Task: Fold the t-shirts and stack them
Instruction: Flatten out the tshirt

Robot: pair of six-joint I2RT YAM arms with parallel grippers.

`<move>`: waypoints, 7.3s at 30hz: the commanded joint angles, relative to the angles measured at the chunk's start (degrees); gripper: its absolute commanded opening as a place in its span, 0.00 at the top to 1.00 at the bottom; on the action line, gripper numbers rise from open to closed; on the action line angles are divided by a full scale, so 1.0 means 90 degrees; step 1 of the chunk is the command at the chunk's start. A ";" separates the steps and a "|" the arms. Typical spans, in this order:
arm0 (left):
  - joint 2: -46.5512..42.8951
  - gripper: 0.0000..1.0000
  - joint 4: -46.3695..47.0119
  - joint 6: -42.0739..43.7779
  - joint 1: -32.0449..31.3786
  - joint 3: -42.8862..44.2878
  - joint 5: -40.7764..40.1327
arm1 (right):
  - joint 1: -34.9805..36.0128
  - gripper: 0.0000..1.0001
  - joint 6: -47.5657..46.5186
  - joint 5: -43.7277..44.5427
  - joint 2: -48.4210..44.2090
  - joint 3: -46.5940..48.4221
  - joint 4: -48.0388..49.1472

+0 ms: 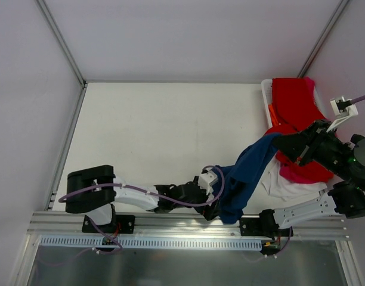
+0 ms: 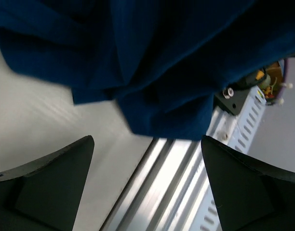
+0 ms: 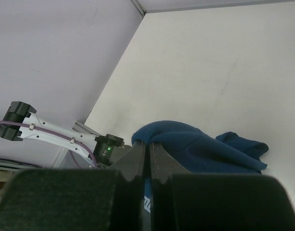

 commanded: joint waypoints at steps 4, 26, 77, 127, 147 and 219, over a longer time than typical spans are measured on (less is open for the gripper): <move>0.1216 0.07 0.0026 -0.0149 -0.0369 0.1266 -0.1603 | -0.0029 1.00 0.0209 0.0192 0.0047 -0.0254 -0.1774; 0.1598 0.19 -0.1068 0.0622 -0.0379 0.2596 -0.3147 | -0.0019 1.00 0.0697 0.0074 -0.0636 -0.1339 -0.1774; -0.3743 1.00 -0.9701 0.2866 -0.0477 0.7340 -0.4987 | -0.0009 1.00 -0.2363 -0.0574 -0.0832 -0.2912 0.2393; -0.1665 1.00 -0.4350 0.2301 0.3611 0.2575 -0.2954 | -0.5453 1.00 -0.4311 -0.1661 0.0055 -0.7111 0.6712; 0.3139 1.00 -0.4125 0.3503 0.7344 0.6186 0.0075 | -0.8739 1.00 -0.4850 -0.4788 0.6696 -0.2923 0.7113; 0.4293 0.27 -0.5736 0.2566 0.7902 0.8044 -0.0345 | -0.6054 0.01 -0.1901 -0.3148 0.0126 -0.9258 0.6517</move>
